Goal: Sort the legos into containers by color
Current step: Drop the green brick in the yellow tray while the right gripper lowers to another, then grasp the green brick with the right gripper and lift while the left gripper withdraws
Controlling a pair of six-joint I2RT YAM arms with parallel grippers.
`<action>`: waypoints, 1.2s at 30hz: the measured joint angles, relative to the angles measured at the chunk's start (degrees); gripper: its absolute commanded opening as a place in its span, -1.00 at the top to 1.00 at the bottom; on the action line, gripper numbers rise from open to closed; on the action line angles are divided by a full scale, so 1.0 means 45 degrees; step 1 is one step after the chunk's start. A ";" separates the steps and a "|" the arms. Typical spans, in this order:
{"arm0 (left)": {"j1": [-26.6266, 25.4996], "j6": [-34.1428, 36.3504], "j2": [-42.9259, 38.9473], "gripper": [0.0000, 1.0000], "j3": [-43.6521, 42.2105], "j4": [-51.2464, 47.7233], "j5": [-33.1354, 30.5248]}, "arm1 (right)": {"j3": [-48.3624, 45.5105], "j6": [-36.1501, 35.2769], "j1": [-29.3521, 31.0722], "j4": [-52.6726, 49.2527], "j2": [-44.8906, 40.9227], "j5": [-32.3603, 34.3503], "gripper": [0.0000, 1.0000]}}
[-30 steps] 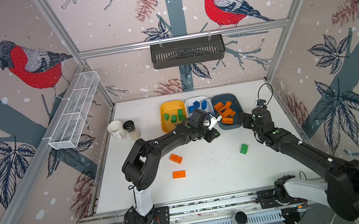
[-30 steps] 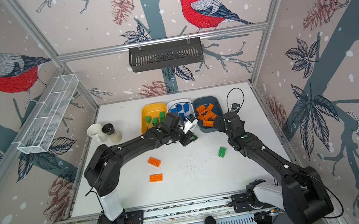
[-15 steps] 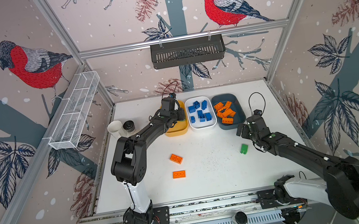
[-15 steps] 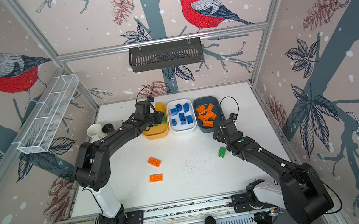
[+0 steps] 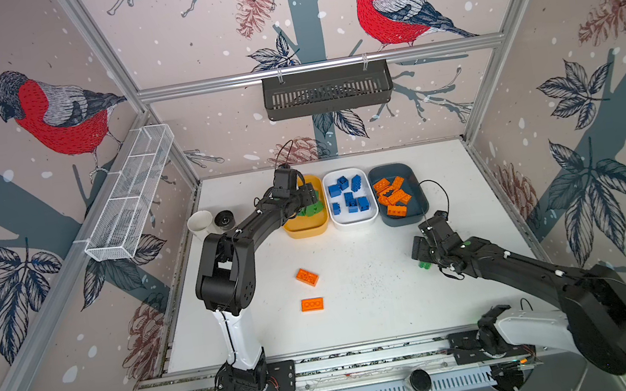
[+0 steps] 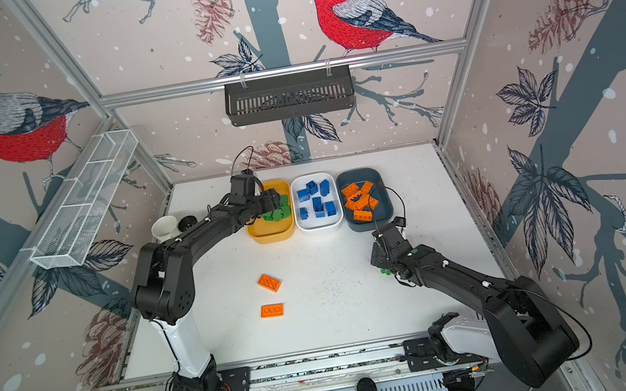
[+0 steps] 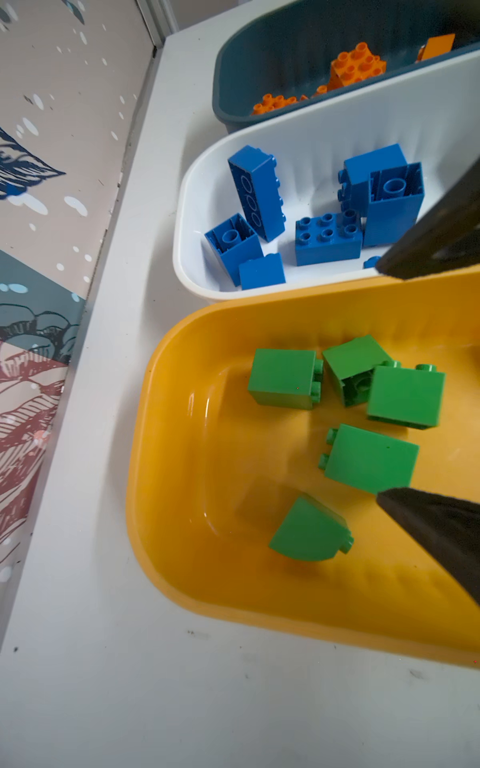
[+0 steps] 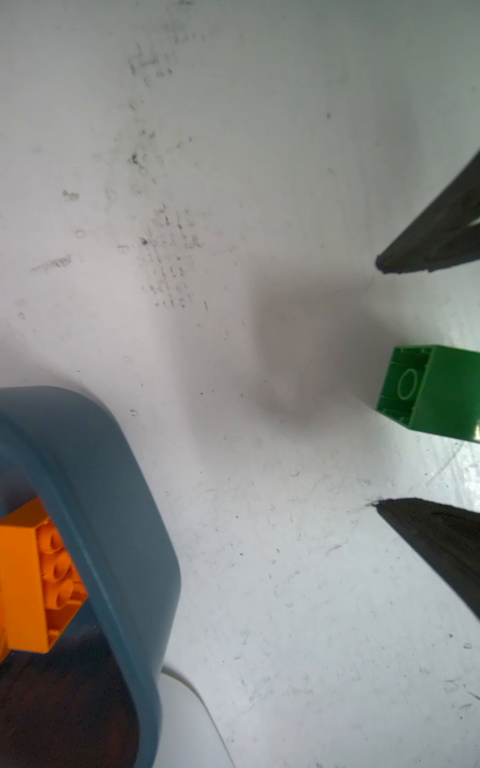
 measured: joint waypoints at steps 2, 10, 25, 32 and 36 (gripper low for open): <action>0.0000 -0.0049 -0.0282 -0.96 -0.0272 0.0175 0.0010 | 0.0000 0.0165 0.0126 -0.0165 0.0112 0.0000 -0.58; -0.0005 -0.0325 -0.1069 -0.96 -0.0719 0.0345 -0.0476 | -0.0175 0.0219 0.0384 -0.0257 0.0335 -0.0053 -0.29; -0.0005 -0.0709 -0.2866 -0.96 -0.1855 0.0583 -0.1695 | 0.0588 -0.0321 0.1841 -0.0209 0.1360 0.0495 0.44; -0.0005 -0.1083 -0.4736 -0.96 -0.4027 0.1676 -0.3172 | 0.1622 -0.2050 0.3521 0.1146 0.1438 0.0228 0.51; -0.0005 -0.1491 -0.5790 -0.96 -0.4925 0.2035 -0.4114 | 0.2671 -0.3269 0.4109 0.2336 0.2161 -0.0398 0.51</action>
